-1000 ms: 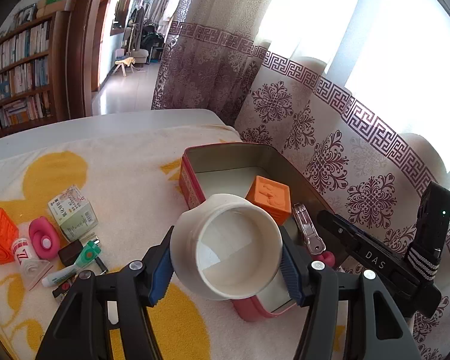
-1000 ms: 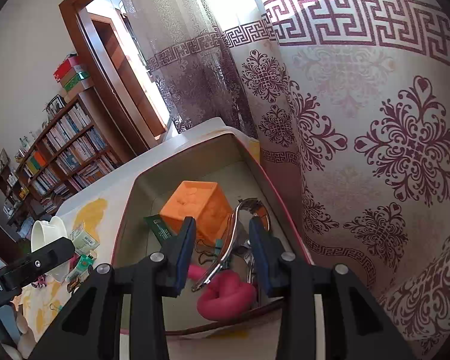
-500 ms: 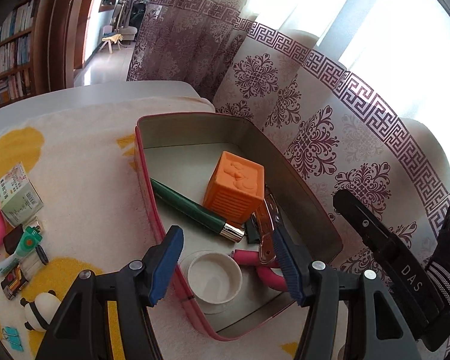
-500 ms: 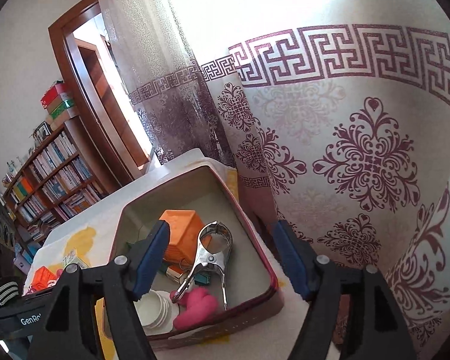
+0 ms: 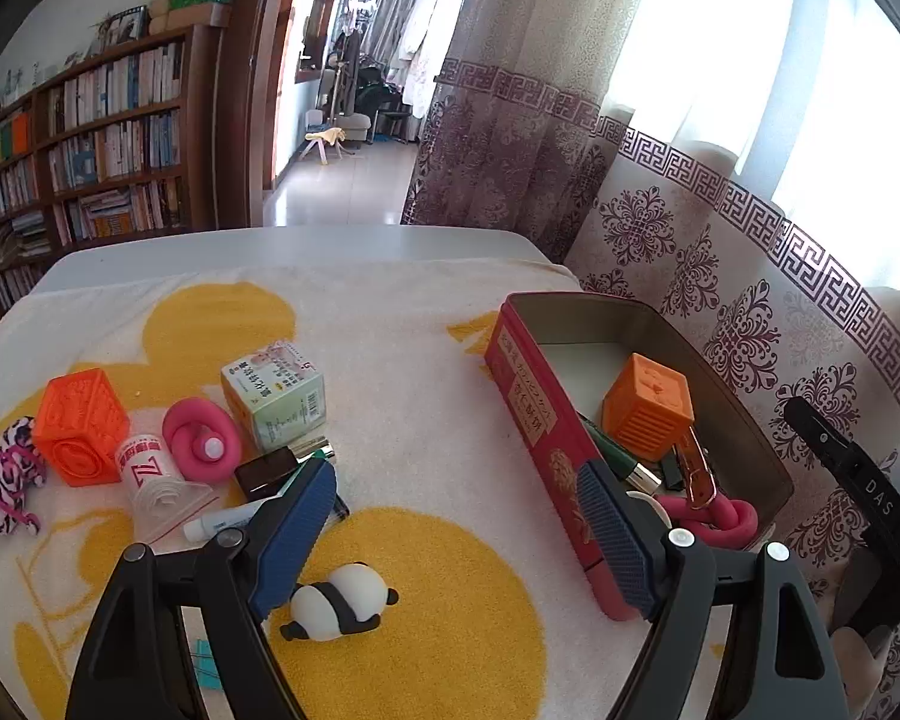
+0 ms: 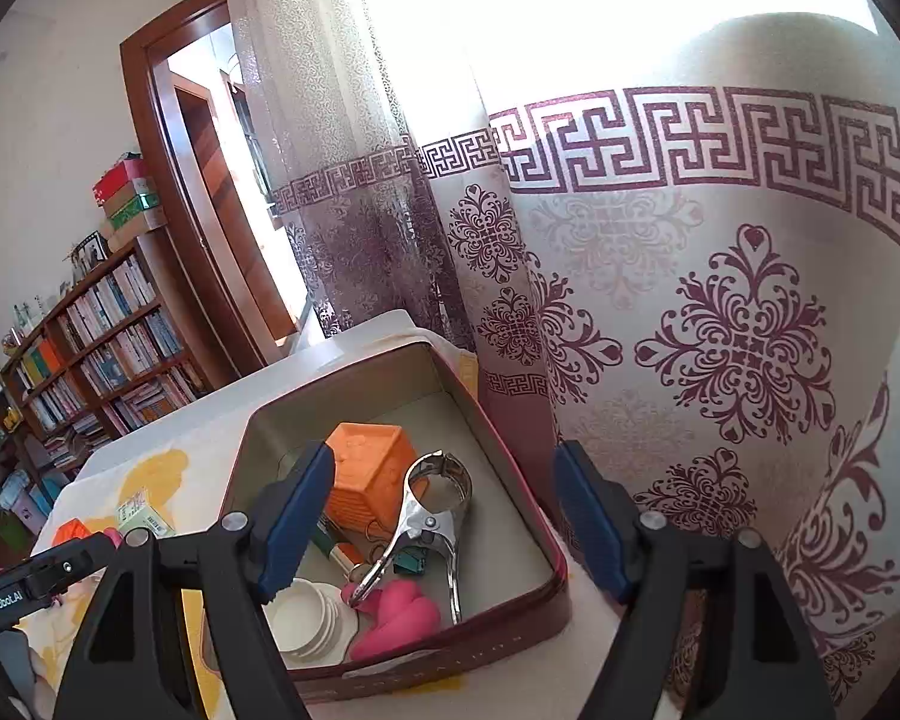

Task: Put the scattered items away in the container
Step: 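Withdraw both tools from the tin back over the remaining items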

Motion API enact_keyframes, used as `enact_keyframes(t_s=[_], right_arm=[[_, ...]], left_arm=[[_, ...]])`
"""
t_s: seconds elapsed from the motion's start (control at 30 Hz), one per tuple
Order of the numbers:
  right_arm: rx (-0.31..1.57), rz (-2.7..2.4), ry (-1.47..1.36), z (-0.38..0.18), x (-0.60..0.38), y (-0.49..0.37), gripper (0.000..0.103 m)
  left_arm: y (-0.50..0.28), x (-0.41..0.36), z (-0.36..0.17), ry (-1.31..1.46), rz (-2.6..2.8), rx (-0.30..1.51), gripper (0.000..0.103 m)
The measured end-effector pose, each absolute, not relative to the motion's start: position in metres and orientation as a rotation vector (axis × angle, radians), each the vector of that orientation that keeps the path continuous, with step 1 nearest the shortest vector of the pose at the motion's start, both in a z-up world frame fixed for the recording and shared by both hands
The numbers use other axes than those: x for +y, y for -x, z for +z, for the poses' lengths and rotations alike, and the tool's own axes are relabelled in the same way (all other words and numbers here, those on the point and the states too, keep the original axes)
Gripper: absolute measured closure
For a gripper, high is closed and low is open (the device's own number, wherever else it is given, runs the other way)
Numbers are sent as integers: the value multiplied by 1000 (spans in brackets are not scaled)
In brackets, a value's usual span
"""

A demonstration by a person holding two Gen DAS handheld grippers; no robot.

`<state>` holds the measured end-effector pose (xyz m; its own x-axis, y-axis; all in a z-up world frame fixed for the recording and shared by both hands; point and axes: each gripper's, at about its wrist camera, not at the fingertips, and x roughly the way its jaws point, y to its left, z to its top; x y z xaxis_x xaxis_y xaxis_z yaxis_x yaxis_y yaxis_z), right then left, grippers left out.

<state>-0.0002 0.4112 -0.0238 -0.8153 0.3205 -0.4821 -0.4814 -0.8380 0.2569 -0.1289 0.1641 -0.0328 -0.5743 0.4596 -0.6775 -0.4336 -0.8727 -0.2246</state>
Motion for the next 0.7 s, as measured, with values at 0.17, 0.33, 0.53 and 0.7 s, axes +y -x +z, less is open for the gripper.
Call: enact_keyframes(t_s=[0.17, 0.33, 0.53, 0.7], right_arm=[[459, 2622, 606, -24, 398, 5, 24], [387, 2638, 646, -29, 383, 13, 24], [152, 2641, 617, -30, 351, 18, 24], [202, 2802, 693, -21, 320, 18, 24]], left_arm=[[138, 93, -39, 1083, 2530, -161, 19], [136, 36, -53, 1114, 2615, -231, 19], [130, 7, -77, 1192, 2620, -207, 19], [123, -7, -81, 1182, 2631, -162, 19]])
